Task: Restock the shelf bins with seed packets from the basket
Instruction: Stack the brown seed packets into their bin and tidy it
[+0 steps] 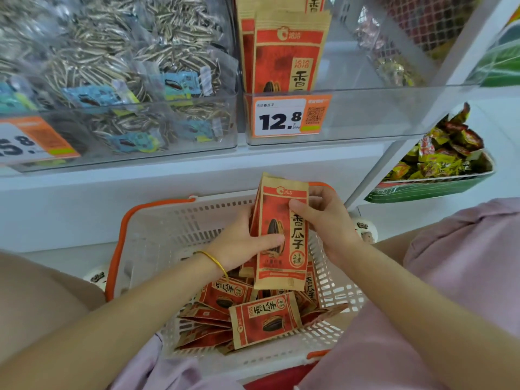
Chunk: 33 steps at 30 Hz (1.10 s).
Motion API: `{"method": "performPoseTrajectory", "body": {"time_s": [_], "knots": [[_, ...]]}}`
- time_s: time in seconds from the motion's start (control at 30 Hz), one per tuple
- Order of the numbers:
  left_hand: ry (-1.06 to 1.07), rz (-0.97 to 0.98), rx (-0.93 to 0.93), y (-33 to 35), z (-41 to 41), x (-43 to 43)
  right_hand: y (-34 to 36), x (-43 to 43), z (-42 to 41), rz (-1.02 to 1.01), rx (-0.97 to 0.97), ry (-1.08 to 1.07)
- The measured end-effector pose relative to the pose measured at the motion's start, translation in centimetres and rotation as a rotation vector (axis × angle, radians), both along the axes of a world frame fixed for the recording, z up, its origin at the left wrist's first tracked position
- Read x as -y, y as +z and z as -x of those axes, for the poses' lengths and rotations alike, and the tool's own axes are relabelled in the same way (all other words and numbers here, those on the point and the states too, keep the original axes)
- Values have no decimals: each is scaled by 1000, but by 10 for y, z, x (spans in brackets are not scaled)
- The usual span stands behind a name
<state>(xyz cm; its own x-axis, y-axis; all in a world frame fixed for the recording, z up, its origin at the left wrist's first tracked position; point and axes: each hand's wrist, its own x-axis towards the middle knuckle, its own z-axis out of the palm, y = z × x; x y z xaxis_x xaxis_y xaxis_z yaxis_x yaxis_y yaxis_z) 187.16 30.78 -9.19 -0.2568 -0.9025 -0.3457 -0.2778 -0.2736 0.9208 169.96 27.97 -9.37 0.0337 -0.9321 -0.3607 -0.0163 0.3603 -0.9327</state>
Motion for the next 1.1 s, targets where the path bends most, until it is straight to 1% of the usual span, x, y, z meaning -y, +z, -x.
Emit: {"method": "performPoseTrajectory", "body": {"time_s": [0.03,0.1,0.17,0.2,0.3,0.37,0.4,0.43,0.47,0.5,0.57,0.6,0.63,0.67,0.7,0.73,0.77,0.83,0.9,0.93,0.97,1.0,1.03,1.07,1.1], "knots": [[-18,26,-4,7,3,-2,7,-6,5,-38,45,32],[-34,101,1,23,11,-1,27,-21,15,-93,173,212],[-20,187,19,42,23,2,43,-32,22,-65,243,352],[-21,228,26,54,29,5,48,-34,24,-19,253,363],[-96,288,20,90,43,19,68,-28,39,91,296,269],[-150,275,-12,119,46,32,92,-14,56,113,393,222],[-138,304,-11,135,46,40,105,-4,65,117,459,210],[-93,400,10,150,45,47,120,8,74,127,494,219],[-31,558,64,165,44,55,135,22,82,146,484,241],[23,747,164,178,42,64,150,39,88,174,440,258],[57,1093,478,199,37,88,175,80,91,207,325,248],[37,1198,653,206,34,101,182,101,89,214,242,229],[4,1234,825,209,29,116,186,123,85,224,150,211],[-32,1200,977,212,26,130,187,144,79,230,52,203],[-63,1120,1089,213,23,143,184,164,72,222,-38,204],[-94,1049,1153,214,20,155,179,182,65,202,-109,213],[-122,995,1184,214,18,164,174,198,59,184,-147,222],[-168,838,1210,215,17,177,160,224,45,191,-136,208],[-227,672,1184,218,19,183,147,243,33,275,-78,177],[-248,619,1161,218,20,183,141,251,26,333,-89,166],[-271,592,1138,218,20,185,135,258,21,383,-151,160],[-289,582,1123,216,19,186,129,264,17,418,-272,156],[-297,575,1120,215,18,187,124,270,14,447,-439,144],[-300,568,1124,214,16,188,121,274,14,446,-612,118],[-302,558,1128,213,14,190,121,276,14,409,-729,90]]}}
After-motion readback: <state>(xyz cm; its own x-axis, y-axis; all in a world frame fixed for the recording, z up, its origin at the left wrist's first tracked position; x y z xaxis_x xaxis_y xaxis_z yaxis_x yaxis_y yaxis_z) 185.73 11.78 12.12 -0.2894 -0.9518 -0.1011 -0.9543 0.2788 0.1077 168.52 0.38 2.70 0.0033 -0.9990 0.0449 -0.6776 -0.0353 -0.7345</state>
